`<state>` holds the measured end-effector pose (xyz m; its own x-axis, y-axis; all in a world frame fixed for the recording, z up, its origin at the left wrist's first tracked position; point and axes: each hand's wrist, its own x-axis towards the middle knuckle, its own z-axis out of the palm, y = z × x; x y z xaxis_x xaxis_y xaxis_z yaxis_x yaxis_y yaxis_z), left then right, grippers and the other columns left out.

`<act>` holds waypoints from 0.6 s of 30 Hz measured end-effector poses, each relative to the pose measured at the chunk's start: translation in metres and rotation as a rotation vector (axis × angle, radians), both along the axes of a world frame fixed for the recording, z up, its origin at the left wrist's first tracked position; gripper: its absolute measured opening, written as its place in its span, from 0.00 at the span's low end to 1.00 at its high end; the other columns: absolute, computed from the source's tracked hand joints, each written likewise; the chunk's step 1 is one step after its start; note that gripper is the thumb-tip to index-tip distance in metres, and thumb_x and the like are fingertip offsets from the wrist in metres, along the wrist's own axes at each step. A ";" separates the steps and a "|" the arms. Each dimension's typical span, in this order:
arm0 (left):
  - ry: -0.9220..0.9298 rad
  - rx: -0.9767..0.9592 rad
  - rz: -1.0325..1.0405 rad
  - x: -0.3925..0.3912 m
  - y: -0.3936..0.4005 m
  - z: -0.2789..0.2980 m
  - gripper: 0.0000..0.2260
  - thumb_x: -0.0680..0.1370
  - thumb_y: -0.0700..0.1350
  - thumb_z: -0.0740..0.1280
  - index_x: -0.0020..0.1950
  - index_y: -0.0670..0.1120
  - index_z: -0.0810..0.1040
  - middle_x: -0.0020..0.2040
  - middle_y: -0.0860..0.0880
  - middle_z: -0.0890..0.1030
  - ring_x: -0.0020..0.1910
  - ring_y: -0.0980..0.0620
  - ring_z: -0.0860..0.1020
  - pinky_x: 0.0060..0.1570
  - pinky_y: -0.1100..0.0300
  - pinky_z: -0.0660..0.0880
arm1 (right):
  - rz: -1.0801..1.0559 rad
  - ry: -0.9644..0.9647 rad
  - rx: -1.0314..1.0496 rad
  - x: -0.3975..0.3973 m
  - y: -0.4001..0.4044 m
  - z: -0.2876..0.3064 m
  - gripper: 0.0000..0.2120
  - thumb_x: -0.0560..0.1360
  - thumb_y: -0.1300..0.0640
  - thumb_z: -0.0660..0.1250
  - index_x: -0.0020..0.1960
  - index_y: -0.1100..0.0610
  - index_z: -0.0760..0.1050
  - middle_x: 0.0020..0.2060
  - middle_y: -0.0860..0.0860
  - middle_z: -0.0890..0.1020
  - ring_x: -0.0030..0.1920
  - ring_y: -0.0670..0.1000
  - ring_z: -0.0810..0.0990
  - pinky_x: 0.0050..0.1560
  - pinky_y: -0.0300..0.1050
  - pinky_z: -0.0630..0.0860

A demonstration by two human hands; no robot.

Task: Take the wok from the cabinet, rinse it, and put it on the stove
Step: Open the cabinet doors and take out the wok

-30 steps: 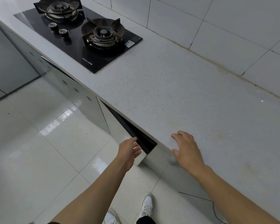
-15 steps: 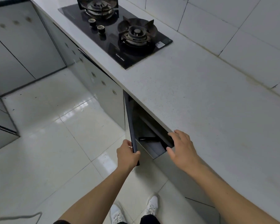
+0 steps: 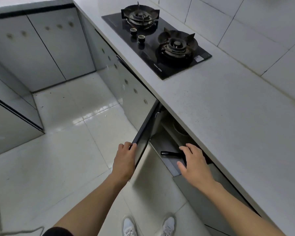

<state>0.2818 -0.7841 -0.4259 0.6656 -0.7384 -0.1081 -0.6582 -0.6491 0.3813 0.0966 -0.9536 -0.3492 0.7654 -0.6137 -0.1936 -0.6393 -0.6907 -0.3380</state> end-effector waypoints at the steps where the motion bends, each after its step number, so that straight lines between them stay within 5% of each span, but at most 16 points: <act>1: -0.033 0.004 -0.003 0.008 0.004 0.000 0.31 0.59 0.26 0.61 0.61 0.43 0.73 0.56 0.47 0.75 0.48 0.45 0.67 0.32 0.54 0.71 | 0.005 0.000 -0.003 0.003 0.002 0.001 0.25 0.77 0.52 0.64 0.73 0.55 0.64 0.72 0.53 0.64 0.74 0.52 0.57 0.72 0.45 0.58; 7: -0.232 0.093 -0.045 0.054 0.018 0.003 0.29 0.55 0.26 0.60 0.54 0.41 0.77 0.46 0.45 0.76 0.39 0.44 0.70 0.28 0.57 0.61 | 0.005 0.002 -0.027 0.020 0.007 0.001 0.25 0.77 0.52 0.65 0.72 0.55 0.65 0.72 0.53 0.64 0.74 0.51 0.58 0.72 0.43 0.58; 11: -0.319 0.238 -0.079 0.075 0.019 0.006 0.30 0.54 0.32 0.60 0.56 0.37 0.77 0.44 0.43 0.76 0.39 0.42 0.72 0.31 0.55 0.66 | -0.009 0.003 -0.020 0.032 0.007 0.002 0.25 0.77 0.52 0.65 0.72 0.55 0.66 0.72 0.52 0.65 0.74 0.51 0.58 0.71 0.43 0.59; 15: -0.256 0.289 -0.050 0.087 0.020 0.004 0.32 0.56 0.35 0.66 0.62 0.36 0.73 0.52 0.42 0.76 0.43 0.42 0.72 0.37 0.53 0.69 | -0.036 0.001 -0.017 0.044 0.007 0.004 0.25 0.76 0.52 0.66 0.71 0.55 0.67 0.71 0.53 0.65 0.74 0.51 0.58 0.71 0.44 0.59; 18: -0.230 0.287 -0.064 0.099 0.022 -0.004 0.36 0.62 0.39 0.66 0.70 0.34 0.65 0.64 0.38 0.71 0.53 0.39 0.70 0.55 0.50 0.72 | -0.041 0.007 -0.024 0.051 0.006 0.005 0.24 0.77 0.52 0.66 0.71 0.55 0.67 0.72 0.53 0.65 0.74 0.51 0.58 0.71 0.44 0.59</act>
<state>0.3807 -0.7621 -0.4295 0.6502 -0.7405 -0.1698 -0.7481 -0.6631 0.0272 0.1478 -0.9480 -0.3439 0.7383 -0.6489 -0.1838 -0.6694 -0.6717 -0.3172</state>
